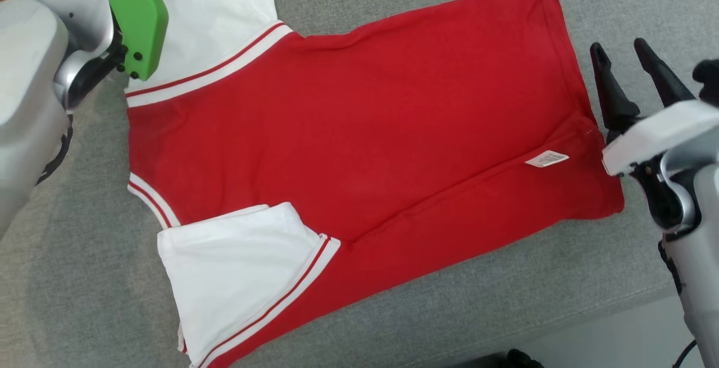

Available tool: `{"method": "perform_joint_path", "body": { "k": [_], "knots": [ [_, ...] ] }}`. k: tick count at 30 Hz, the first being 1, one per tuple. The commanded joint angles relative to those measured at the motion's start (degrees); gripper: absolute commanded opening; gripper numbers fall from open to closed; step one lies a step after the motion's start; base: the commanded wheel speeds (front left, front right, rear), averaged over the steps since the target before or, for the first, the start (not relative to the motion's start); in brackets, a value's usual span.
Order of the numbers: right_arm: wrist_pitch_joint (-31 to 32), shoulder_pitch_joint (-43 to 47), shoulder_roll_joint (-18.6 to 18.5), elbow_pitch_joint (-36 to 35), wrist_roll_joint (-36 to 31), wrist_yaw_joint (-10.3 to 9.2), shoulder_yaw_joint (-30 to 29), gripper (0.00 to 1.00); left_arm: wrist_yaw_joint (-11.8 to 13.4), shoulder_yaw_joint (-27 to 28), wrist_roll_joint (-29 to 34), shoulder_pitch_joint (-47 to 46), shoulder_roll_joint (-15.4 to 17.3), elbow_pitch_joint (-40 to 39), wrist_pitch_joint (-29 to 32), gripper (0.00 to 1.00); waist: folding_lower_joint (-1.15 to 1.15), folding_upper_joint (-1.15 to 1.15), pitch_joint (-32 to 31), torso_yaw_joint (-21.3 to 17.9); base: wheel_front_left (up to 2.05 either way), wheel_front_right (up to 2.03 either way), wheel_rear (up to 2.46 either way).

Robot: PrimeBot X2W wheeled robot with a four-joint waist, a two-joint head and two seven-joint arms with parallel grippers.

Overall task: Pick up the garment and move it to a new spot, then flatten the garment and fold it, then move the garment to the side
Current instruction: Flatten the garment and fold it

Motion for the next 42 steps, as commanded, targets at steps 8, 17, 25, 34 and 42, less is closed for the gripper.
{"method": "perform_joint_path", "body": {
  "k": [8, 17, 25, 34, 42],
  "knots": [
    [20.5, -13.5, 2.2, 11.2, -5.8, -0.01, -1.6, 1.00, 0.1, -3.5, -2.1, -1.1, -0.1, -4.2, -0.8, 0.00, 0.00, 0.00, -3.9, 5.8, 0.00, 0.00, 0.00],
    [26.6, -21.0, 2.0, 20.1, -9.9, -0.01, -2.5, 1.00, 0.1, -5.1, -3.2, -2.0, 0.7, -7.4, -1.7, 0.00, 0.00, 0.00, -3.2, 9.0, 0.00, 0.00, 0.00],
    [25.6, -23.7, 2.4, 25.3, -11.1, -0.01, -3.6, 1.00, 0.1, -5.8, -3.5, -2.1, 0.9, -7.8, -2.5, 0.00, 0.00, 0.00, -2.7, 10.3, 0.00, 0.00, 0.00],
    [24.0, -27.0, 2.1, 29.1, -10.8, -0.01, -2.4, 0.65, 0.1, -6.5, -3.8, -2.7, 0.3, -7.4, -2.8, 0.00, 0.00, 0.00, -2.1, 10.8, 0.00, 0.00, 0.00],
    [22.0, -28.3, 1.2, 31.2, -11.2, -0.01, -2.0, 0.00, 0.1, -7.2, -4.5, -2.6, 0.2, -6.6, -3.7, 0.00, 0.00, 0.00, -2.1, 11.0, 0.00, 0.00, 0.00]
  ]
}}
